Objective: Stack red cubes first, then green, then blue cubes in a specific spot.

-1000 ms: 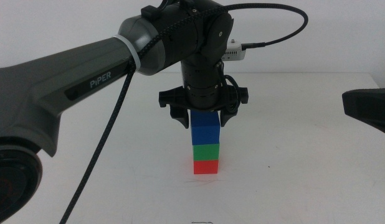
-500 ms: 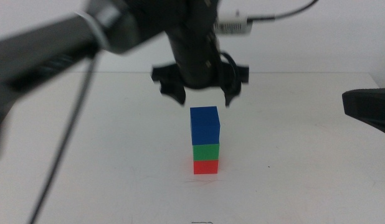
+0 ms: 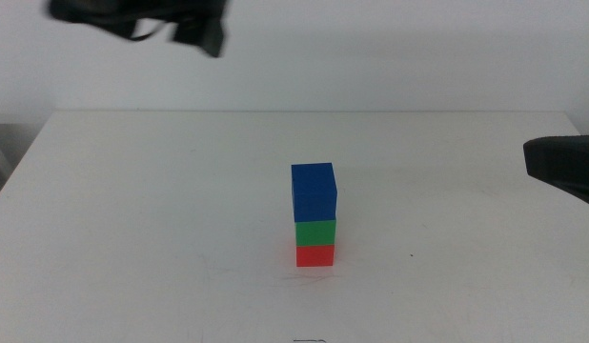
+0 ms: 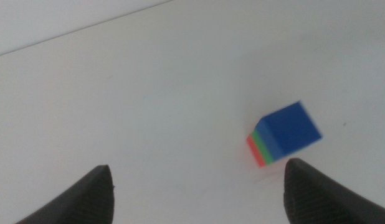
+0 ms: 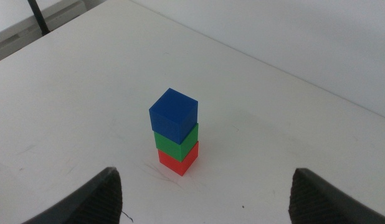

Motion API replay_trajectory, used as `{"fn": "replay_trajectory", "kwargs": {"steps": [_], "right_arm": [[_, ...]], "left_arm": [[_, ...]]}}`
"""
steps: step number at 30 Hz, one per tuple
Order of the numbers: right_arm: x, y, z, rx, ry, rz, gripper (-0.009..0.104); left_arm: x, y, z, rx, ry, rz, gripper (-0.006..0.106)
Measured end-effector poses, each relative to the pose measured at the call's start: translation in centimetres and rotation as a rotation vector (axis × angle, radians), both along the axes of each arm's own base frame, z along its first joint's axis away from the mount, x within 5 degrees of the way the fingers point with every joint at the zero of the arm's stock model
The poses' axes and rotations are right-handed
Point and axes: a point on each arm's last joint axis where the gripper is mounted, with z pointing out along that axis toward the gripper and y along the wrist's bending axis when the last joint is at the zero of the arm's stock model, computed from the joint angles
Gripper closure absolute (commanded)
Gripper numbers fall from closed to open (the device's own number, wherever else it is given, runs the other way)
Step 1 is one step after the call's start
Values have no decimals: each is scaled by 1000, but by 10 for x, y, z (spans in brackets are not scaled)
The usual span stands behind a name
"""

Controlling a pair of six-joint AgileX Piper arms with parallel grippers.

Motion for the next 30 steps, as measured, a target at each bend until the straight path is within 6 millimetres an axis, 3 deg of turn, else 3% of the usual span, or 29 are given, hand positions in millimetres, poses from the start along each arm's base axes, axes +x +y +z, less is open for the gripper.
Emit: {"fn": "replay_trajectory", "kwargs": {"steps": [5, 10, 30], "right_arm": [[0, 0, 0, 0, 0, 0, 4], [0, 0, 0, 0, 0, 0, 4], [1, -2, 0, -21, -17, -10, 4]], "left_arm": [[-37, 25, -3, 0, -14, 2, 7], [-54, 37, -8, -6, -54, 2, 7], [-54, 43, -15, 47, -75, 27, 7]]}}
